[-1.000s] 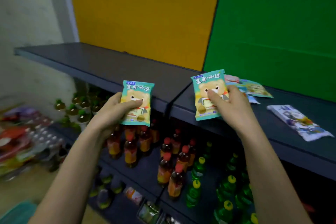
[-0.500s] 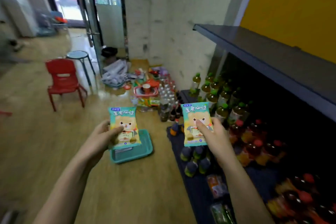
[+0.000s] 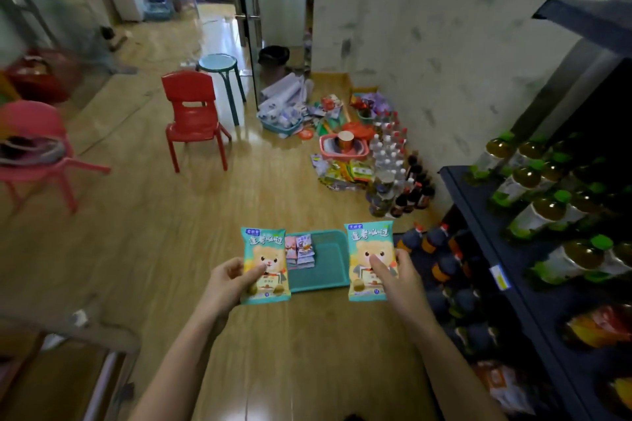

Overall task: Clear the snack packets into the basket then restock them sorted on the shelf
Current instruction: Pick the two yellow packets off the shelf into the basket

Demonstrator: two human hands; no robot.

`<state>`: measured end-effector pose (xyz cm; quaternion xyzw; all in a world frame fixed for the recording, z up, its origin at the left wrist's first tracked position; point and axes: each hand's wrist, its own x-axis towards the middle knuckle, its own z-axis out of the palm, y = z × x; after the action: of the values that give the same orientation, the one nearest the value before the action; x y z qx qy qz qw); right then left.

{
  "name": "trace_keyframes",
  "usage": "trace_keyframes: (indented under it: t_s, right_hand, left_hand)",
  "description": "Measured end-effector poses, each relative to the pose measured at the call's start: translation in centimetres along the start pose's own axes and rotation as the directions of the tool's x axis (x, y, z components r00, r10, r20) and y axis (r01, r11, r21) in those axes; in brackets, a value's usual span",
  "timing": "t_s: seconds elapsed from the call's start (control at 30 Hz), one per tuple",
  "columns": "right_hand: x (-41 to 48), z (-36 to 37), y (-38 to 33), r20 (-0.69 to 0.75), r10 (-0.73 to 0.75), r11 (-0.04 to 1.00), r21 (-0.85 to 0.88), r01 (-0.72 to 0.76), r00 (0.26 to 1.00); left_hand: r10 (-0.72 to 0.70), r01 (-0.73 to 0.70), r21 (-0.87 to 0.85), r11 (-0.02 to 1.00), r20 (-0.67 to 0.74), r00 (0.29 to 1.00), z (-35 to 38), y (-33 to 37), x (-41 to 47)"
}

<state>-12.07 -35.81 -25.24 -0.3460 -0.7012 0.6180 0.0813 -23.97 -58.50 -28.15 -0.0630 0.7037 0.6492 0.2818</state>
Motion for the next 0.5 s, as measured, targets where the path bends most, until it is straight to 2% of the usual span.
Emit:
trace_keyframes:
  t_s: [0.3,0.5]
  right_hand:
    - [17.5,5.6,3.7,0.121,0.129,0.991,-0.052,-0.123,0.984]
    - [30.4,9.9,7.1,0.218,0.237,0.971,-0.012,-0.241,0.947]
  left_hand:
    - [-0.132,0.132,-0.013,0.991,-0.069,0.989,1.6,-0.5,16.4]
    - [-0.224,0.222,-0.042,0.974,-0.055,0.973,2.7,-2.4,29.6]
